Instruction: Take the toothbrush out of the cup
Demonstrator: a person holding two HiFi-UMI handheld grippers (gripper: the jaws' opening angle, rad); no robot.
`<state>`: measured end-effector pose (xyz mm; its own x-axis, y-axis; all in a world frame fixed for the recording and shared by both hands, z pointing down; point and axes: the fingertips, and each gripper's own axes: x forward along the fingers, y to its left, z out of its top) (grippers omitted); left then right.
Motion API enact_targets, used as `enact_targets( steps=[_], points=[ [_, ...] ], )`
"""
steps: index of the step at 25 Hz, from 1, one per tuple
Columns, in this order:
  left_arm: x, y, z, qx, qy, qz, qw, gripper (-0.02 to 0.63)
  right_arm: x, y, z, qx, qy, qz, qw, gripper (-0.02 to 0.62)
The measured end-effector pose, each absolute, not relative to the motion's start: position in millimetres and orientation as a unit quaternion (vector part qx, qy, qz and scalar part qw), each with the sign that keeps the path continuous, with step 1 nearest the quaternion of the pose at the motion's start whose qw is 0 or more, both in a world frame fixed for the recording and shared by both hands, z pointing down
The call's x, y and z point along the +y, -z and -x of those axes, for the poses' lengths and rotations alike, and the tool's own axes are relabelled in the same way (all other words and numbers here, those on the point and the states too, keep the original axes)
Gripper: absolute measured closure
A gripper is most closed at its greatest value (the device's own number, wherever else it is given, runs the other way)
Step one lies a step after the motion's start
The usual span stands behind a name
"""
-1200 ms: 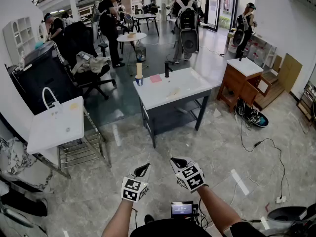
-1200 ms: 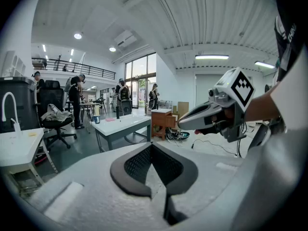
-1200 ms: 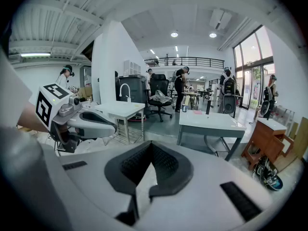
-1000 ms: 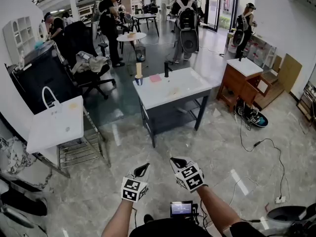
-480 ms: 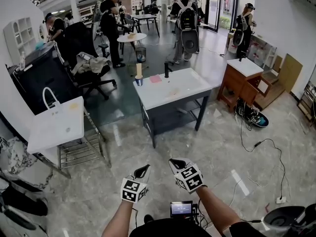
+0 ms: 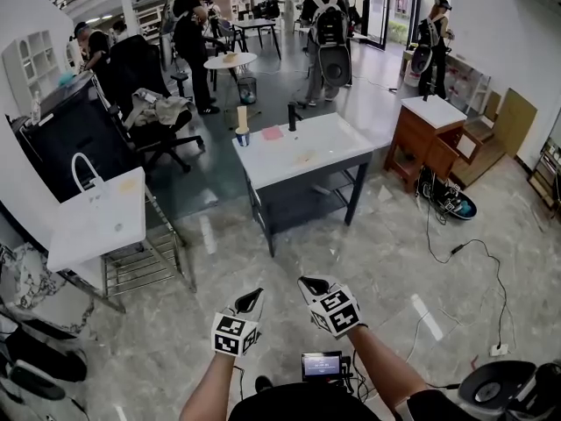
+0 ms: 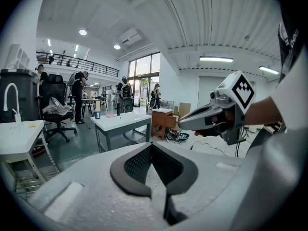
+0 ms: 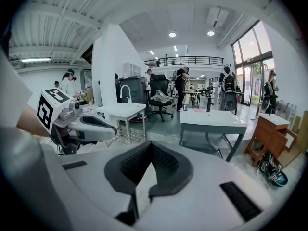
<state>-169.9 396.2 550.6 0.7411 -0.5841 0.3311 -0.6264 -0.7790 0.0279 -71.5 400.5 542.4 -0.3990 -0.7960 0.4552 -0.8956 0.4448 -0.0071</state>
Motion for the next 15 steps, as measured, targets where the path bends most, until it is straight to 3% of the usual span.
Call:
enact_targets(
  steps=[15],
  points=[
    [401, -570, 120, -0.35, -0.169, -0.918, 0.073, 0.597, 403, -567, 7, -0.83, -0.146, -0.5, 0.198, 0.586]
  ],
)
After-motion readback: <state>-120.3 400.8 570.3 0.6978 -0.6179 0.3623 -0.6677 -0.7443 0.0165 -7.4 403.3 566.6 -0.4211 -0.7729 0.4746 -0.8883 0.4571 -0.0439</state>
